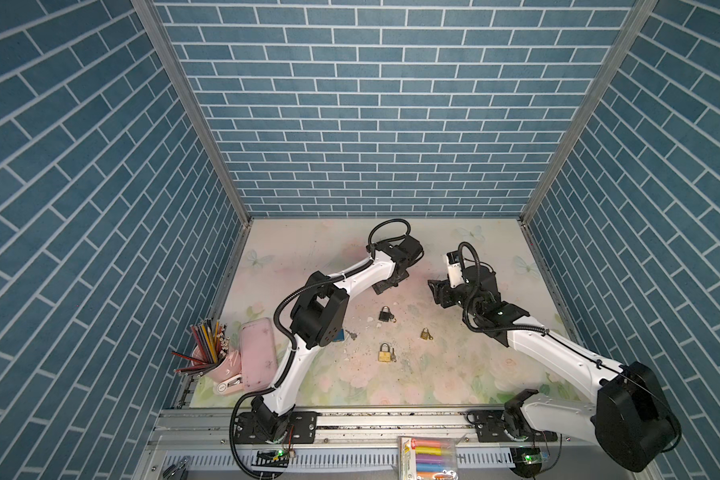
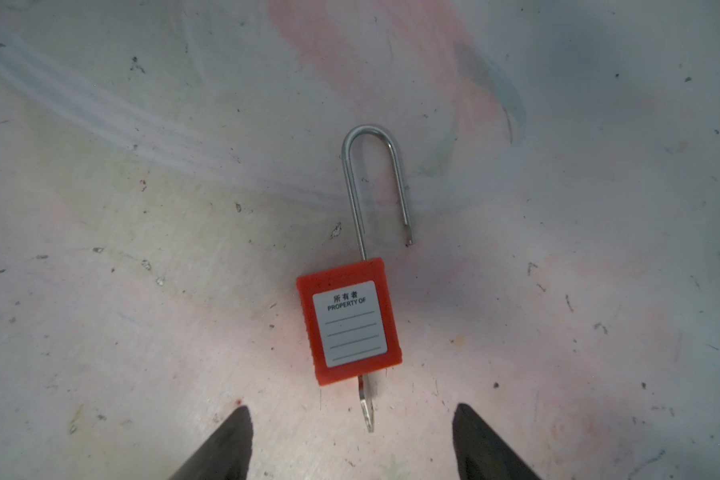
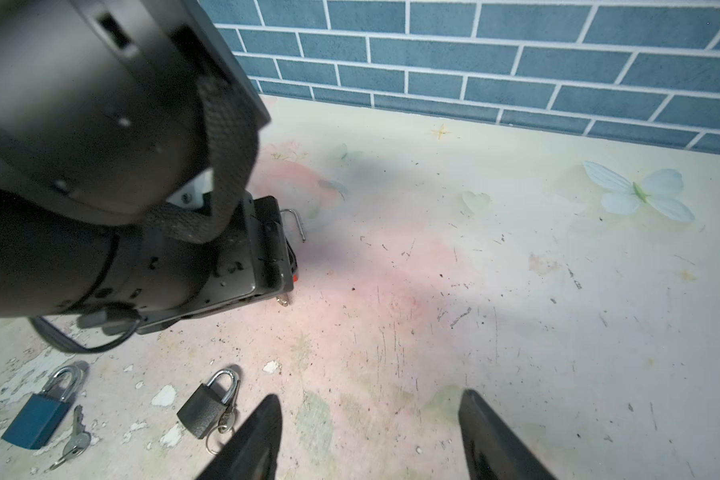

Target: Lock with the key

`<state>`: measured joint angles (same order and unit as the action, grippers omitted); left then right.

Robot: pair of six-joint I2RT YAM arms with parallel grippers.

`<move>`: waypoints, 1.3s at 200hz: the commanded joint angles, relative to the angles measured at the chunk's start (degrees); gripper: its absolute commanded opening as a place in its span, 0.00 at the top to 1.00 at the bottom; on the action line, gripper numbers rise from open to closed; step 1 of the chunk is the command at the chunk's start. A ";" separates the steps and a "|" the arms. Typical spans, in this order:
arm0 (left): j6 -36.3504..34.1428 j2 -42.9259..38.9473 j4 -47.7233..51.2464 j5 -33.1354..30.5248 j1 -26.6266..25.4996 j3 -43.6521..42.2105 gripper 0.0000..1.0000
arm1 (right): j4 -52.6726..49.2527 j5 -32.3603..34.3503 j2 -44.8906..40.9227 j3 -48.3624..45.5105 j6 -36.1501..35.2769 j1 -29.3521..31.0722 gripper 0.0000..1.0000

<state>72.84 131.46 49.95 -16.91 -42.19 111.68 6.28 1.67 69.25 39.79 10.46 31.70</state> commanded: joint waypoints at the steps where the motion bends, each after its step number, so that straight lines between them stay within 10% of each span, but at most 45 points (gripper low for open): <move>1: 1.12 2.24 3.21 -2.86 0.25 2.28 0.26 | 1.71 -1.15 0.34 0.16 -0.61 -0.24 0.32; 124: 1.42 10.57 5.63 -4.83 1.68 8.39 0.44 | 1.48 -1.80 2.04 0.38 -0.70 -0.52 0.32; 197: -1.88 10.73 5.15 -4.86 2.07 8.42 0.82 | -0.81 -1.18 2.11 1.95 -0.09 -0.63 0.33; 216: -7.29 8.80 3.31 -5.95 2.03 7.81 1.00 | -3.07 -1.04 1.72 3.75 1.07 -0.76 0.33; 260: -34.39 -9.77 -20.82 -5.19 1.55 -9.94 1.00 | -9.24 -3.95 -2.37 9.58 6.29 -2.28 0.34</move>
<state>57.76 135.20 44.88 -21.56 -40.51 110.89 0.91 0.05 70.52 45.91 12.29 30.59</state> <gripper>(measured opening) 0.425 0.664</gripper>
